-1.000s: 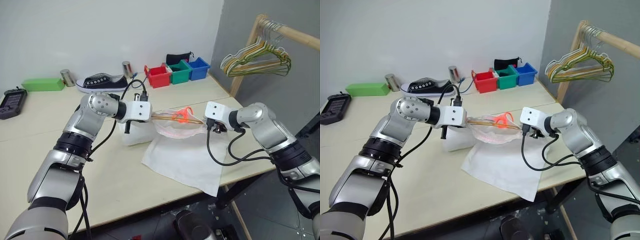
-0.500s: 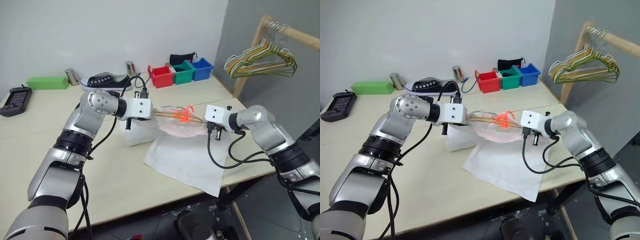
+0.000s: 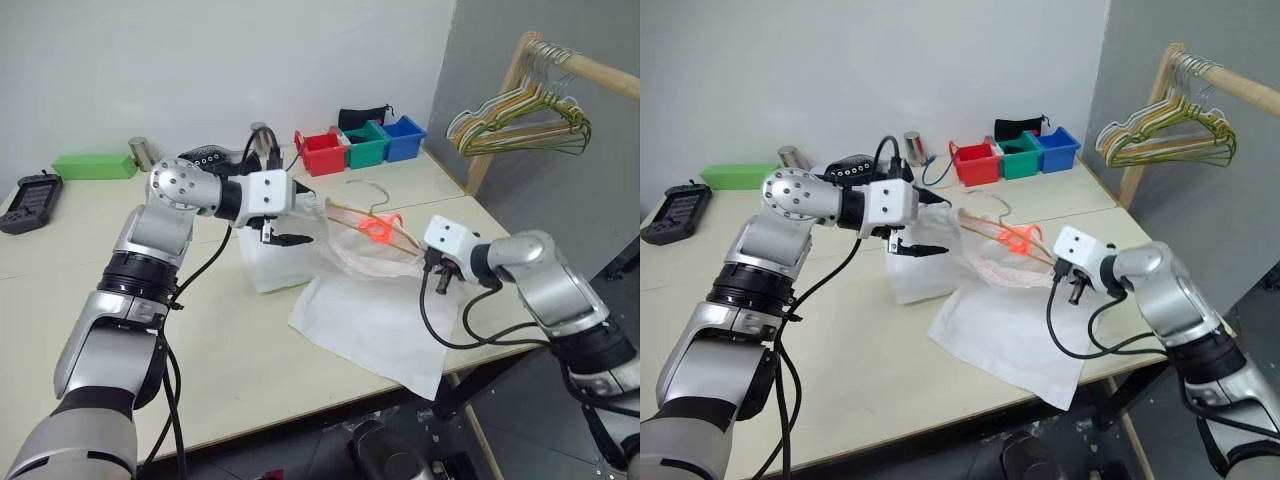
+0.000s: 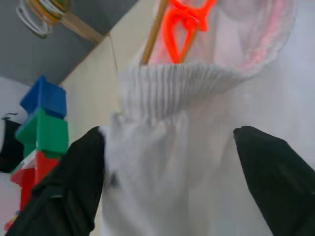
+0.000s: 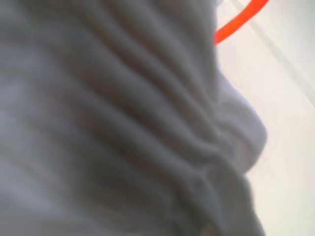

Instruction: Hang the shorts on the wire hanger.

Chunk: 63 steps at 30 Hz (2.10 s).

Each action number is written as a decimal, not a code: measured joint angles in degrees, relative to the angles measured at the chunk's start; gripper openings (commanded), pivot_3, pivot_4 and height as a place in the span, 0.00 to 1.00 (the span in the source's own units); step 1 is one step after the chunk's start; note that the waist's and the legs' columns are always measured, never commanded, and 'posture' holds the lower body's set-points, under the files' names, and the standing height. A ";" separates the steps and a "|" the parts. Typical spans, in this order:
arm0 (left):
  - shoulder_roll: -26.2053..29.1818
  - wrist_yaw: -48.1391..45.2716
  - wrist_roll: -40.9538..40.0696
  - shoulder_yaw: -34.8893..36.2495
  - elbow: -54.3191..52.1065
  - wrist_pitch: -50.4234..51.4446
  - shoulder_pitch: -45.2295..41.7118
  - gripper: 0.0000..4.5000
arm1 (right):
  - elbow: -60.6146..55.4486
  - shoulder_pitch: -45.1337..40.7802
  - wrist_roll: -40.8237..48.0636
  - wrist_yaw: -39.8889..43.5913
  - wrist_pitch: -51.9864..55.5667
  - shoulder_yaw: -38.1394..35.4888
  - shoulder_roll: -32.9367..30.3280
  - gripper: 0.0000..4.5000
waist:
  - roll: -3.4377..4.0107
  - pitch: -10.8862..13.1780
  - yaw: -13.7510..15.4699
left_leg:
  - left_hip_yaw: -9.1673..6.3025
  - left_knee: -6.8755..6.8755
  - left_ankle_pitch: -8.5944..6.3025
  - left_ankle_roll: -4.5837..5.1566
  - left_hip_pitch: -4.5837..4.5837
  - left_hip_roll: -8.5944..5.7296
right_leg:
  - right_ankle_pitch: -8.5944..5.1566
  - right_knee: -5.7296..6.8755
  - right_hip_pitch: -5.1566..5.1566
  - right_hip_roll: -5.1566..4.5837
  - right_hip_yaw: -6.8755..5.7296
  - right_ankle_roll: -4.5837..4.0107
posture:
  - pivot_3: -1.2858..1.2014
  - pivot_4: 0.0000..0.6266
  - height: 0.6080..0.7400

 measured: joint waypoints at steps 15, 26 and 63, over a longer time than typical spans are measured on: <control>-14.18 14.99 -11.23 6.05 -17.75 23.48 7.99 0.99 | -25.51 13.78 -3.24 -26.91 43.22 -30.18 18.47 0.00 | 0.33 -0.31 -2.09 | -0.03 0.06 0.00 0.00 0.03 -0.01 | -0.01 -0.04 0.15 0.01 -0.04 0.01 | 0.31 0.05 1.00; -24.43 20.64 -12.52 2.70 -20.79 26.61 7.63 0.99 | -19.10 6.66 -9.77 -43.00 39.61 -41.06 16.56 0.00 | 0.77 -0.60 -8.60 | 0.10 -0.24 -0.04 0.04 0.18 -0.01 | -0.10 -0.48 0.38 0.02 -0.03 0.02 | 0.31 0.05 1.00; -22.91 22.32 -12.69 1.65 -24.80 26.90 8.94 0.99 | -14.06 0.88 -7.69 -49.15 29.54 -33.02 13.30 0.00 | 0.79 -0.59 -9.82 | 0.38 -1.00 -0.04 0.04 1.07 -0.07 | -0.15 -1.38 1.30 -0.14 0.12 0.15 | 0.32 0.04 1.00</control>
